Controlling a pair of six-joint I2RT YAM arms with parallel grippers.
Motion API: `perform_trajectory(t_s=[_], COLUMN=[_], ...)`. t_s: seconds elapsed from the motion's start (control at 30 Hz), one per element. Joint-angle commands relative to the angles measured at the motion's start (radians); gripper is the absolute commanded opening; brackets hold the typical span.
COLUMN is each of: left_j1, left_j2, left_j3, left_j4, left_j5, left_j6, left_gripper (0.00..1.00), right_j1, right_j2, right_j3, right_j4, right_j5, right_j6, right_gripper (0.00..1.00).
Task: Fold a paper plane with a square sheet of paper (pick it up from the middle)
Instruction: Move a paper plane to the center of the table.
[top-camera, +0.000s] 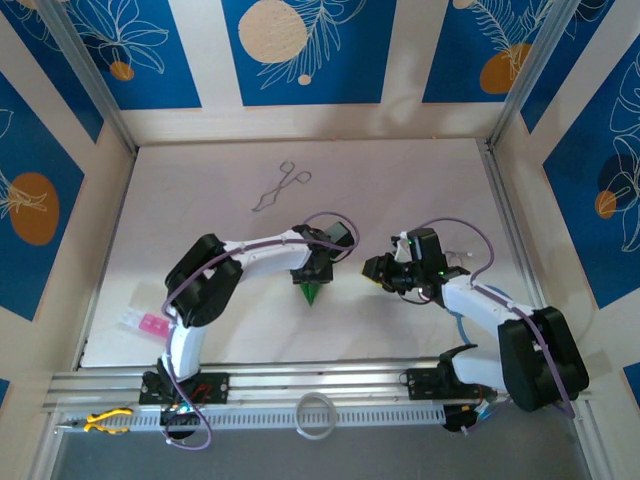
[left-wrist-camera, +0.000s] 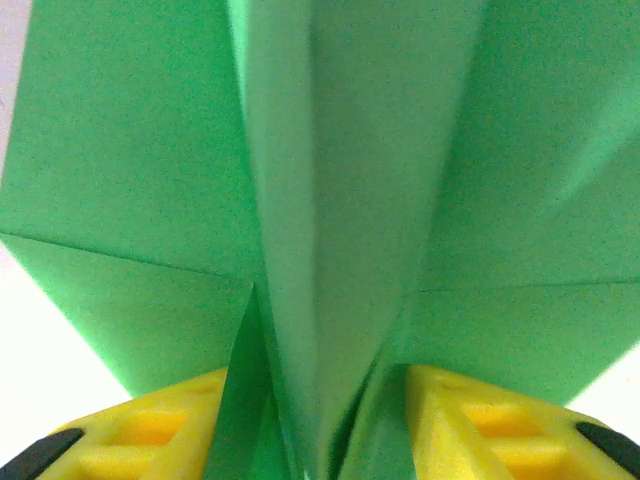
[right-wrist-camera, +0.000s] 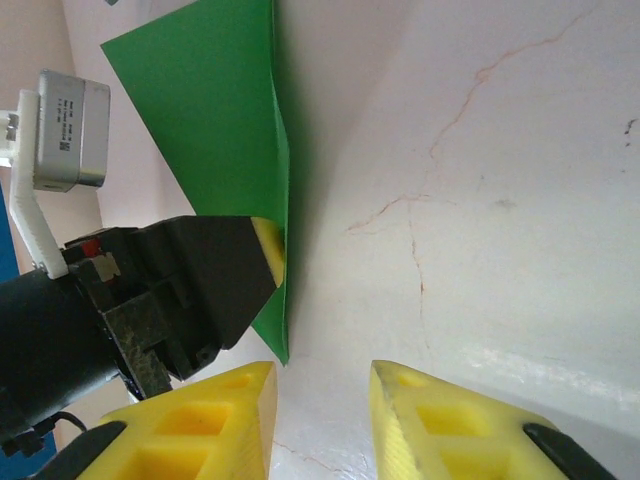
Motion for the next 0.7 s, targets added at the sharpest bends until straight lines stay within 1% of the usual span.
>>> perform_trajectory(t_s=[0.0,0.3,0.43,0.57,0.67], left_j1=[-0.007,-0.008,-0.008,-0.005,0.013], left_j2=[-0.064,-0.123,-0.224,-0.393,-0.533], left_j3=[0.015,0.015,-0.009,-0.104,-0.207], left_j4=[-0.018,-0.023,0.004,0.084,0.146], left_j5=[-0.007,-0.015,-0.047,-0.156,-0.259], left_j6=[0.018,0.021,0.056,0.127,0.202], left_gripper=[0.47,0.48,0.49,0.60,0.68], right_j1=[-0.009,-0.035,-0.050,-0.068,-0.082], right_j2=[-0.036,-0.099,-0.139,-0.183,-0.198], right_j3=[0.018,0.046,0.080,0.157,0.227], right_j4=[-0.051,-0.135,-0.199,-0.303,-0.366], right_j5=[0.009,0.034,0.070,0.180,0.310], right_j6=[-0.030,-0.059,-0.101,-0.189,-0.265], right_gripper=[0.30,0.30,0.31,0.32,0.43])
